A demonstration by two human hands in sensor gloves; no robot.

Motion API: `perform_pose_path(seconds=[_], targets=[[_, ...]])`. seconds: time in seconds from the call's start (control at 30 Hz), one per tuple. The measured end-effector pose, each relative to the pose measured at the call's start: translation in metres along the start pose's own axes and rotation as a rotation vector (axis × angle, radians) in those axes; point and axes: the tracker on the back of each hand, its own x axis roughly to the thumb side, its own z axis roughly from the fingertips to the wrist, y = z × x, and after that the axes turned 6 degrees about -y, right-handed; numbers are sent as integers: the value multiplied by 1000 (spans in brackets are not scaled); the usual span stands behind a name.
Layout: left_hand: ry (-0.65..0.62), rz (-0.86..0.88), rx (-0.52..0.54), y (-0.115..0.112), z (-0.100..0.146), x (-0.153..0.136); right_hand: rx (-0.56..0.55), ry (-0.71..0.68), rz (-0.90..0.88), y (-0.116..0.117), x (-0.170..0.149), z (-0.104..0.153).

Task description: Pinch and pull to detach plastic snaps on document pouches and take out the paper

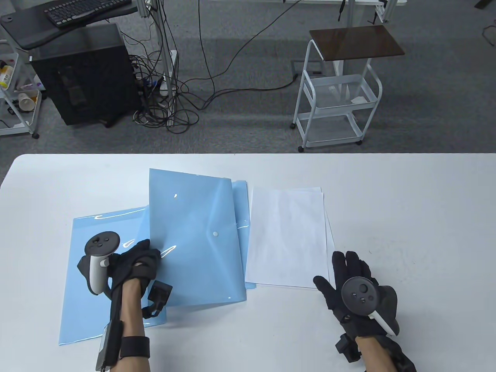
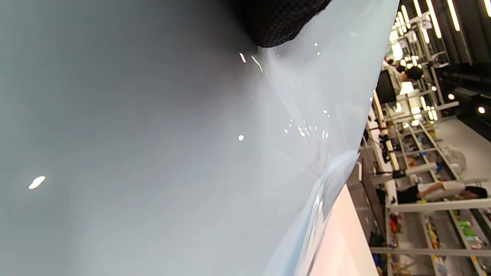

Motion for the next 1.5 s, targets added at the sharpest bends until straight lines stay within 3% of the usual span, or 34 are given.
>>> perform_pose_path(seconds=[0.33, 0.67, 0.97, 1.27, 1.5], targets=[[7, -34, 40, -15, -21, -5, 12, 4, -9, 1, 0, -2], [9, -44, 103, -31, -27, -12, 24, 0, -13, 4, 2, -2], [-4, -162, 210, -42, -30, -6, 31, 2, -18, 4, 2, -1], [-2, -190, 271, -40, -25, -6, 27, -4, -30, 5, 3, 0], [-33, -160, 289, -17, -6, -4, 21, -10, -32, 4, 3, 2]])
